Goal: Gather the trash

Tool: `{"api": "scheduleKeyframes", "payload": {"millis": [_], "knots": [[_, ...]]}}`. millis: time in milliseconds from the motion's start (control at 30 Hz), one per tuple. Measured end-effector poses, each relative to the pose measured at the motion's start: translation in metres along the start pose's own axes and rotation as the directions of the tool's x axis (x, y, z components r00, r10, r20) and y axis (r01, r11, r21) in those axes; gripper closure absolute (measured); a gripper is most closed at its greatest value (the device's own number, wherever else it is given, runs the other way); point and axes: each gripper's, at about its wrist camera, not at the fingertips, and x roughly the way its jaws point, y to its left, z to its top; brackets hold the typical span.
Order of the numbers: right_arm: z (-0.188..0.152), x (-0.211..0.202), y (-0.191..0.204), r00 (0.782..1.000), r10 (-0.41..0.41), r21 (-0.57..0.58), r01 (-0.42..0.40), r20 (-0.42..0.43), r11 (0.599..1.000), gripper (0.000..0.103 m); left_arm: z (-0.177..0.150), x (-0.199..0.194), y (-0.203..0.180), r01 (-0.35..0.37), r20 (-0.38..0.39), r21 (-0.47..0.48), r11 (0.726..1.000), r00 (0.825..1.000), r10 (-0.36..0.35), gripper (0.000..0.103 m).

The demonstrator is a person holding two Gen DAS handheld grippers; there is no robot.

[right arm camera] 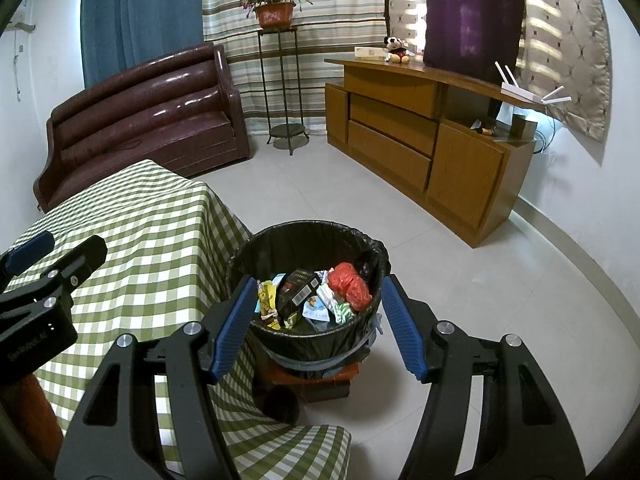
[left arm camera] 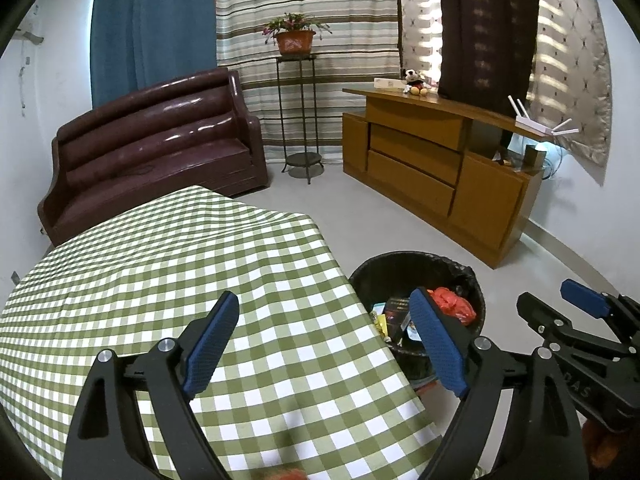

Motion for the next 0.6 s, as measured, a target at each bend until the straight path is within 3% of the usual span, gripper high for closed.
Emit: {"api": "scheduleKeyframes", "payload": {"millis": [300, 600], "knots": [[-0.002, 0.000, 0.001, 1.000, 0.000, 0.000, 0.000, 0.000, 1.000, 0.040, -0.002, 0.000, -0.001, 0.000, 0.016, 0.008, 1.000, 1.000, 0.000, 0.018], [-0.012, 0.005, 0.011, 1.000, 0.009, -0.019, -0.010, -0.011, 1.000, 0.040, -0.009, 0.002, 0.018, -0.034, -0.029, 0.001, 0.999, 0.999, 0.034, 0.018]]}}
